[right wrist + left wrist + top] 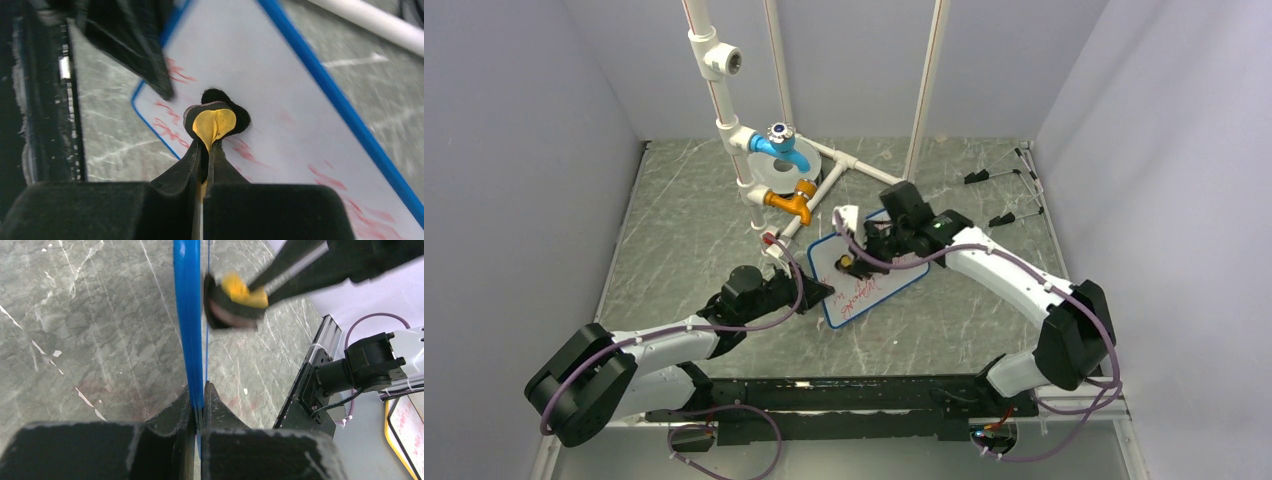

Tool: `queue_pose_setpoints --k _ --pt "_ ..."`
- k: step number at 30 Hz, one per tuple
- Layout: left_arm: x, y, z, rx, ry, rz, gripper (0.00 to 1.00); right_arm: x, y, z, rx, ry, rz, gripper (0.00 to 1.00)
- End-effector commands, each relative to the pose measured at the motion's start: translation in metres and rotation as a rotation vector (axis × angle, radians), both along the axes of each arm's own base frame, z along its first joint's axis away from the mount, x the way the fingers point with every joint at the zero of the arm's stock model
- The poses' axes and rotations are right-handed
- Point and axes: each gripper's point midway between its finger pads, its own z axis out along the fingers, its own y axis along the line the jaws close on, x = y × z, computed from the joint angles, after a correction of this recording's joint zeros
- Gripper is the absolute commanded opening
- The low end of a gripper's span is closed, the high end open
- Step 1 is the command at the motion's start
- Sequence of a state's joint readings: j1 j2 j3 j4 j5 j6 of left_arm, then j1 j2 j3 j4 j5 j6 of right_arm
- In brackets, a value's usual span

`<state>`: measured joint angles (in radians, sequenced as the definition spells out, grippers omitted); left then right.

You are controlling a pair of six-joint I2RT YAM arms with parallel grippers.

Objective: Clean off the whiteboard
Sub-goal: Erase the whiteboard at the center of the board.

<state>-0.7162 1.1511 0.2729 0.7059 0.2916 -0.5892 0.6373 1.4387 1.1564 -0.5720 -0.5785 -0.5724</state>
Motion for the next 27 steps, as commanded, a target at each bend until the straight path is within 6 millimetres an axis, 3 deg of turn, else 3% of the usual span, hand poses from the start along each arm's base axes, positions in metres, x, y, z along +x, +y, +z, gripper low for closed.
queue_pose_setpoints --k 1,4,8,11,14,19,21,24,27 --pt "-0.009 -0.008 0.019 -0.046 -0.07 -0.07 0.0 -0.027 0.031 0.001 0.006 -0.036 0.161 0.0" --pt "-0.009 -0.007 0.019 -0.047 -0.074 -0.066 0.0 -0.008 0.026 0.006 0.001 -0.066 0.082 0.0" --pt "-0.01 -0.009 0.021 -0.052 -0.082 -0.079 0.0 0.041 -0.01 0.019 0.029 -0.097 -0.144 0.0" --pt "-0.012 -0.011 0.022 -0.064 -0.079 -0.09 0.0 0.058 -0.029 0.023 0.039 -0.114 -0.234 0.0" --pt "-0.012 -0.011 0.022 -0.074 -0.074 -0.091 0.0 0.051 -0.024 0.021 0.046 -0.096 -0.202 0.0" --pt "-0.012 -0.008 0.024 -0.07 -0.075 -0.077 0.0 0.003 0.013 0.016 0.058 -0.046 0.019 0.0" --pt "-0.012 -0.007 0.024 -0.066 -0.074 -0.072 0.0 -0.003 0.022 0.018 0.064 -0.036 0.039 0.0" --pt "-0.013 -0.006 0.023 -0.066 -0.071 -0.072 0.0 0.022 0.012 0.023 0.066 -0.07 -0.083 0.0" --pt "-0.014 -0.009 0.022 -0.066 -0.067 -0.09 0.0 0.055 -0.015 0.029 0.08 -0.094 -0.248 0.0"
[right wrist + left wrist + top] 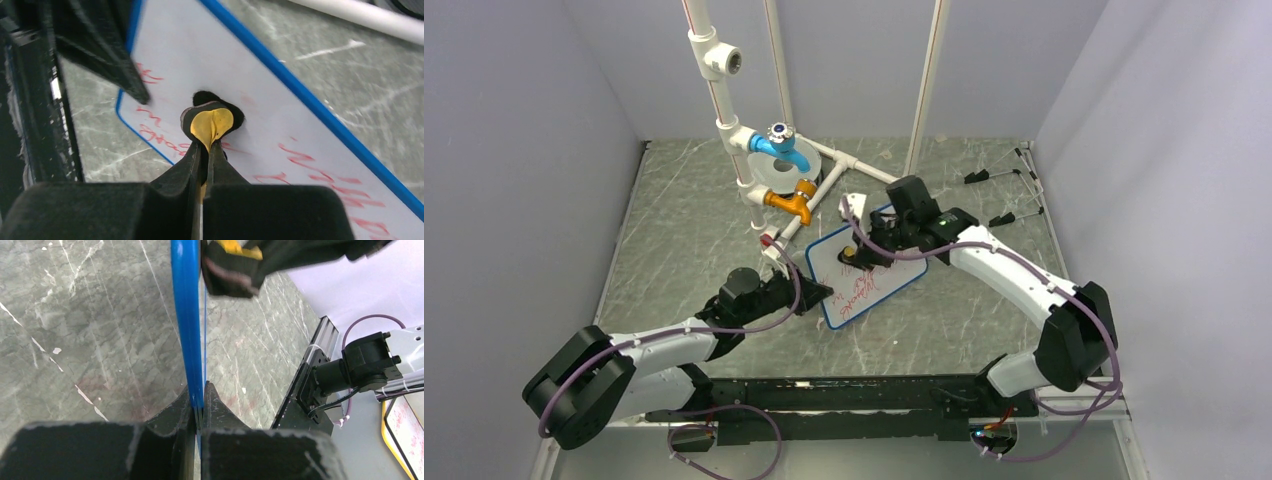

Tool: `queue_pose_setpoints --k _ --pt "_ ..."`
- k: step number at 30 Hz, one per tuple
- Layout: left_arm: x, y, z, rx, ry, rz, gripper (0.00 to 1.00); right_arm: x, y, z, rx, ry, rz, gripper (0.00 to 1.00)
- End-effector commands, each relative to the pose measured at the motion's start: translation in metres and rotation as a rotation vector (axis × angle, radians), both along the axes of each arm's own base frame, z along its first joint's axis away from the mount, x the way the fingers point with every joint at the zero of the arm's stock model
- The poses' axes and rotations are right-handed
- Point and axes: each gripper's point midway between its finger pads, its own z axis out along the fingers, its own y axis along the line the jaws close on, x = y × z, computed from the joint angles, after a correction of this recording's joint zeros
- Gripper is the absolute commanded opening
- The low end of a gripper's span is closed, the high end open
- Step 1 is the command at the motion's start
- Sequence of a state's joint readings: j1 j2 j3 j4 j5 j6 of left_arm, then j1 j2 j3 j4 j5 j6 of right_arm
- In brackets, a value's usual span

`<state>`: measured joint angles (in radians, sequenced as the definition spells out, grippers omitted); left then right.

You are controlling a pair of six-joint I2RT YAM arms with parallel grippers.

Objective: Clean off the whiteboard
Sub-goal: Erase the whiteboard at the center of the board.

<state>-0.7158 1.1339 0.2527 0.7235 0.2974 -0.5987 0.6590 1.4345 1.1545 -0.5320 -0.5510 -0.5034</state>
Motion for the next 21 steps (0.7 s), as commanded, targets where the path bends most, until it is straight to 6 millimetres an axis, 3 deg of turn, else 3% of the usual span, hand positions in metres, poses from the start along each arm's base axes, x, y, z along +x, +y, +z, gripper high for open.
queue_pose_setpoints --k 1,3,6,11,13,16,21 --pt "-0.011 -0.013 0.022 -0.054 -0.067 -0.094 0.0 0.063 -0.031 0.026 0.056 -0.112 -0.256 0.0" --pt "-0.012 -0.015 0.022 -0.06 -0.064 -0.106 0.0 0.075 -0.044 0.028 0.052 -0.131 -0.316 0.0" --pt "-0.012 -0.016 0.022 -0.059 -0.065 -0.112 0.0 0.073 -0.046 0.023 0.048 -0.121 -0.309 0.0" --pt "-0.013 -0.017 0.022 -0.058 -0.069 -0.126 0.0 0.014 0.008 0.009 0.049 -0.05 -0.016 0.0" --pt "-0.014 -0.017 0.022 -0.058 -0.067 -0.13 0.0 0.006 0.019 0.014 0.062 -0.037 0.028 0.0" --pt "-0.016 -0.016 0.02 -0.053 -0.069 -0.132 0.0 0.02 0.011 0.022 0.075 -0.048 -0.036 0.0" --pt "-0.016 -0.018 0.019 -0.049 -0.071 -0.148 0.0 0.072 -0.042 0.031 0.079 -0.097 -0.287 0.0"
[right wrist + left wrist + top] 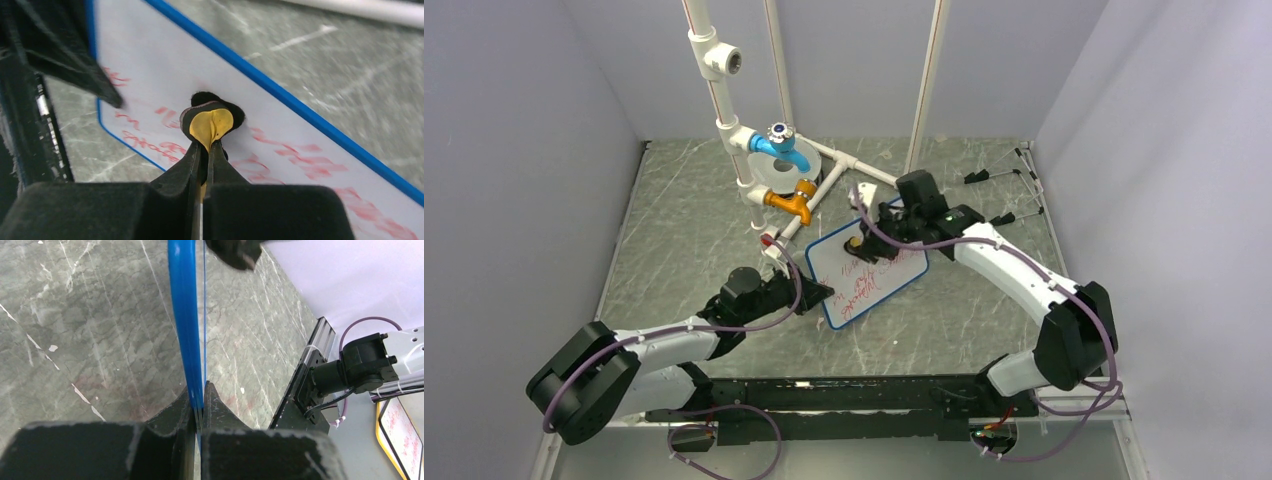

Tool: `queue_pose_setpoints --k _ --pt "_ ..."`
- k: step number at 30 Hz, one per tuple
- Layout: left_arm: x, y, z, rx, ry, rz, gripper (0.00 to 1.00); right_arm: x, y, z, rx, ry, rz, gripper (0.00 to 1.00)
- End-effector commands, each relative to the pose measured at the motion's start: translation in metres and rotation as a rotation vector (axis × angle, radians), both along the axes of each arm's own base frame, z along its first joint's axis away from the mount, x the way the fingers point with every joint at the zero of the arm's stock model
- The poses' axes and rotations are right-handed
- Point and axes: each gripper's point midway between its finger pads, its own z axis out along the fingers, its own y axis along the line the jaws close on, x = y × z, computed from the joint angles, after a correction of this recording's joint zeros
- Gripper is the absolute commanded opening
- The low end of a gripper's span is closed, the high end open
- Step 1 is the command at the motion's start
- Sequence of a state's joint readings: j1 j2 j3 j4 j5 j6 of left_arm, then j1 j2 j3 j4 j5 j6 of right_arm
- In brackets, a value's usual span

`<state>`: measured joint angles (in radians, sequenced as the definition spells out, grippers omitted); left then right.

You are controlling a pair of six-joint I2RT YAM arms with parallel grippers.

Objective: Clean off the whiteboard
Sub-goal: Erase the whiteboard at the center of the board.

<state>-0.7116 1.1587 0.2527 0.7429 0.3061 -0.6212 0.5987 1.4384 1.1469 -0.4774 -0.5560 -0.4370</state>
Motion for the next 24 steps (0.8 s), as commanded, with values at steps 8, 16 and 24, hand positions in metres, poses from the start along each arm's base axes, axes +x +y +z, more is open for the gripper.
queue_pose_setpoints --k 8,16,24 --pt "-0.017 -0.016 0.021 -0.045 -0.095 -0.145 0.0 0.032 -0.025 0.012 0.035 -0.062 -0.086 0.0" --pt "-0.017 -0.012 0.021 -0.032 -0.097 -0.127 0.0 -0.001 0.011 0.014 0.039 -0.04 0.071 0.0" --pt "-0.015 -0.015 0.021 -0.03 -0.098 -0.136 0.0 0.062 -0.063 0.035 0.046 -0.119 -0.25 0.0"
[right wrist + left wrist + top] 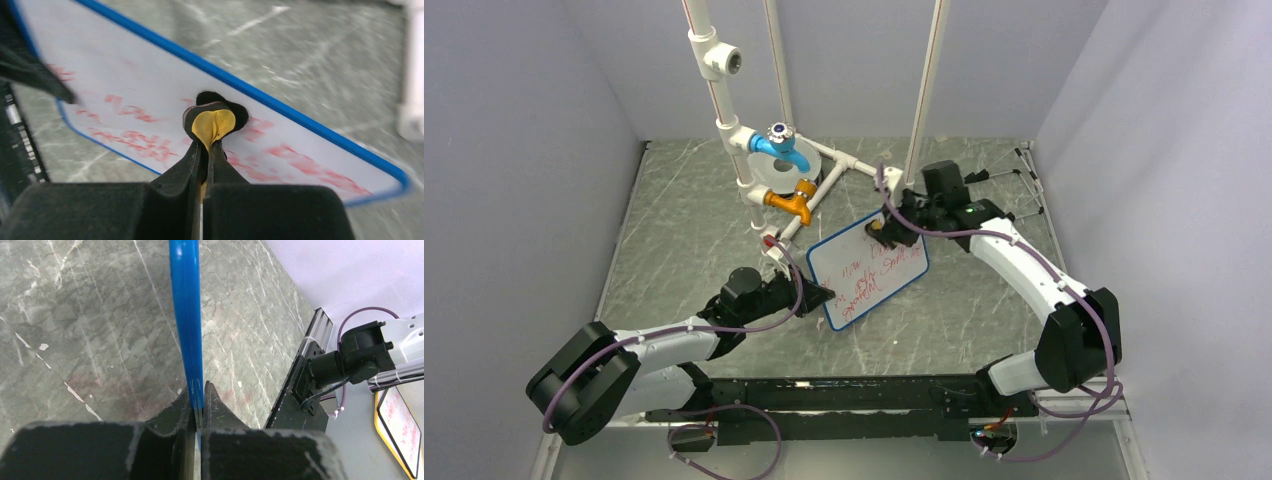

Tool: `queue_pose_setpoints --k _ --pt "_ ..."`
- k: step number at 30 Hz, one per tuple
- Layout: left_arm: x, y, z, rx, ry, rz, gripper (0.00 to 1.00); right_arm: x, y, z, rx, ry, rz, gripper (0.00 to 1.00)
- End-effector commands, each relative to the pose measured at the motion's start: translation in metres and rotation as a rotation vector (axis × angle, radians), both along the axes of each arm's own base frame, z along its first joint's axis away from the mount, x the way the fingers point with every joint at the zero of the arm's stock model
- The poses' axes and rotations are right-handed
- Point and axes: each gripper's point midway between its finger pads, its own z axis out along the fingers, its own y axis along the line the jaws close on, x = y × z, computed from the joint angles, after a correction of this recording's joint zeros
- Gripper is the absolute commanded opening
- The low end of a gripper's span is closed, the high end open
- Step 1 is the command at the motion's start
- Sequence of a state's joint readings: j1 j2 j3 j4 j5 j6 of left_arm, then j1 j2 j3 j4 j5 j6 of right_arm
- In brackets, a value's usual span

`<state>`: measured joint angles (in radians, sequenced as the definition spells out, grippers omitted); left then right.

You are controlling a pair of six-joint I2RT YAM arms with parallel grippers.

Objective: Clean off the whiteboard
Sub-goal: Erase the whiteboard at the center of the board.

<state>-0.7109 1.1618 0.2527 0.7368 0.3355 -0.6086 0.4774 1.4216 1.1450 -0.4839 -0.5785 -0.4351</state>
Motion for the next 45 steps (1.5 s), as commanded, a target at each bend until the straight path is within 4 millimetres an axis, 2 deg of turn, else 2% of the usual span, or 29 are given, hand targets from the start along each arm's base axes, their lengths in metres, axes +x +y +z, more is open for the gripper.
queue_pose_setpoints --k 1,4,10,12,15,19,21,24,27,31,33,36,41,43,45 --pt "-0.011 -0.014 0.024 -0.043 -0.098 -0.107 0.0 0.035 -0.031 0.026 0.018 -0.119 -0.143 0.0" --pt "-0.01 -0.013 0.027 -0.048 -0.103 -0.103 0.0 0.023 -0.017 0.015 0.031 -0.076 -0.071 0.0" --pt "-0.011 -0.009 0.03 -0.058 -0.108 -0.08 0.0 -0.031 0.037 0.001 0.012 -0.033 0.193 0.0" --pt "-0.011 -0.007 0.03 -0.055 -0.11 -0.072 0.0 -0.038 0.044 0.0 0.01 -0.025 0.22 0.0" --pt "-0.011 -0.005 0.03 -0.046 -0.114 -0.066 0.0 -0.017 0.034 0.003 0.0 -0.046 0.126 0.0" --pt "-0.01 -0.006 0.028 -0.038 -0.118 -0.071 0.0 0.028 -0.01 0.012 0.023 -0.063 -0.11 0.0" --pt "-0.011 -0.007 0.027 -0.04 -0.117 -0.078 0.0 0.038 -0.026 0.013 0.033 -0.063 -0.168 0.0" --pt "-0.011 -0.01 0.029 -0.054 -0.116 -0.089 0.0 0.033 -0.023 0.012 0.05 -0.048 -0.138 0.0" --pt "-0.011 -0.01 0.031 -0.061 -0.116 -0.089 0.0 0.013 -0.002 0.001 0.036 -0.018 -0.024 0.0" --pt "-0.011 -0.006 0.03 -0.049 -0.119 -0.069 0.0 -0.027 0.034 -0.007 0.017 -0.004 0.164 0.0" --pt "-0.011 -0.004 0.029 -0.042 -0.118 -0.063 0.0 -0.032 0.04 -0.008 0.015 -0.001 0.19 0.0" --pt "-0.01 -0.003 0.028 -0.034 -0.12 -0.06 0.0 -0.018 0.033 -0.004 0.006 -0.021 0.13 0.0" --pt "-0.01 -0.006 0.026 -0.024 -0.119 -0.071 0.0 0.024 -0.013 0.008 0.019 -0.063 -0.075 0.0" --pt "-0.01 -0.006 0.026 -0.027 -0.12 -0.076 0.0 0.03 -0.023 0.006 0.011 -0.069 -0.105 0.0" --pt "-0.01 -0.007 0.027 -0.028 -0.12 -0.079 0.0 0.026 -0.02 0.003 0.015 -0.052 -0.079 0.0"
